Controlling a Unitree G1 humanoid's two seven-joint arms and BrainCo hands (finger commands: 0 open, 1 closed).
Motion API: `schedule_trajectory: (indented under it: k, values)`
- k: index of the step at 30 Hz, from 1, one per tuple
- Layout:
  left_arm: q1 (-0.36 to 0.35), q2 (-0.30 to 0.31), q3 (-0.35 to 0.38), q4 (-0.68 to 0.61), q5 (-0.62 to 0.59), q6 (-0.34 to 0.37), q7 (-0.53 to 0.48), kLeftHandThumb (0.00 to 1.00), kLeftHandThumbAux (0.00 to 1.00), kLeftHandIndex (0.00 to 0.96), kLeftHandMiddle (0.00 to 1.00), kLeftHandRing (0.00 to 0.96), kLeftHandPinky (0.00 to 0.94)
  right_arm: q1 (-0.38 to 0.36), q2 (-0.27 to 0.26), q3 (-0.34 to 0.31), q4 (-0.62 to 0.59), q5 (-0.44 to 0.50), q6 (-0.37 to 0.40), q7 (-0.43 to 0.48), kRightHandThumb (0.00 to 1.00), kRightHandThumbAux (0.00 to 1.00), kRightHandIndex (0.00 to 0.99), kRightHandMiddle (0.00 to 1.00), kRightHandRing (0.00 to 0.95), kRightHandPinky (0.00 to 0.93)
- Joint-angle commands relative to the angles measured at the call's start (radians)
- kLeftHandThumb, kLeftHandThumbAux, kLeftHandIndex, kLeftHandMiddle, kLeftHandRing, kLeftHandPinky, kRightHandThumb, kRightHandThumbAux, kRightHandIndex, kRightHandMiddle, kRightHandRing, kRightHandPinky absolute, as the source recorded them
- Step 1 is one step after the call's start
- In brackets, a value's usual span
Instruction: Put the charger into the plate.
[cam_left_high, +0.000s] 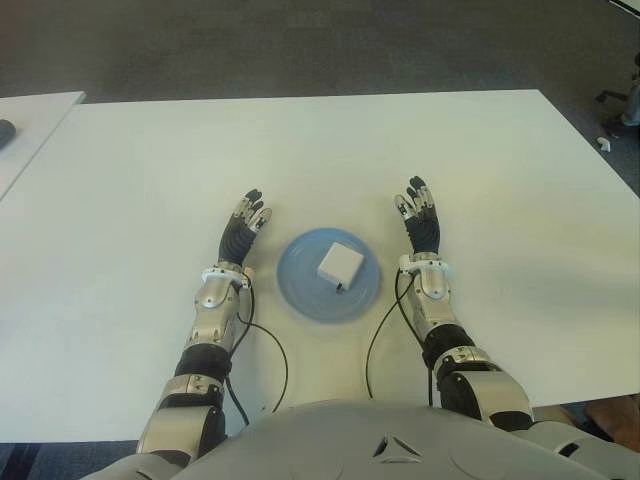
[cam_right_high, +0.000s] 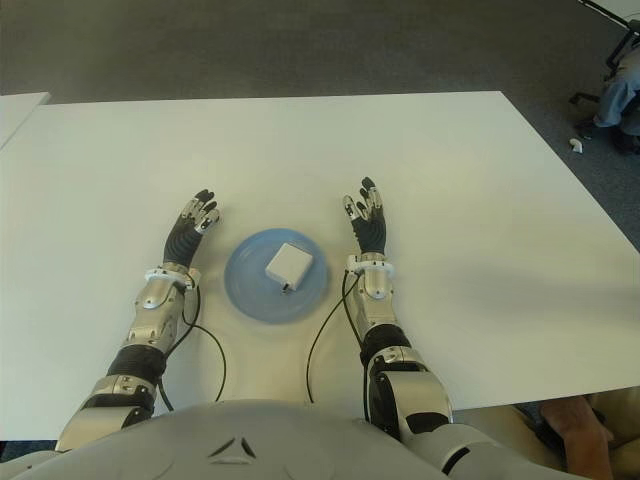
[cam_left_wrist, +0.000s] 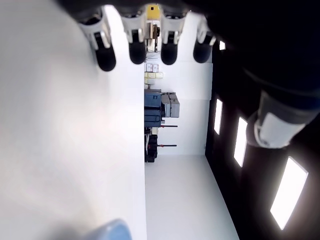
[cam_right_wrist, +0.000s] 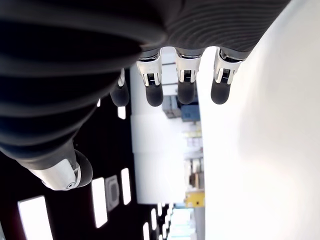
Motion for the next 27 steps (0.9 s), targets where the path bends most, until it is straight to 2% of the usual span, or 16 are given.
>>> schedule_trajectory:
  k: [1,27]
  values:
    - [0.074,-0.005,-0.005,0.071,0.011,0.107,-0.004,0.0,0.524,0.015,0.05,0.039,0.049,0.155,0.006,-0.006,0.118,-0.012,0.067,-0.021,0.006,0.575,0.0,0.0,0.0,0.0]
    - [0.067,-0.021,-0.004,0.073,0.011,0.116,0.013,0.0,0.515,0.018,0.048,0.044,0.065,0.173,-0.009,0.014,0.12,-0.038,0.09,-0.028,0.0,0.535,0.0,0.0,0.0,0.0]
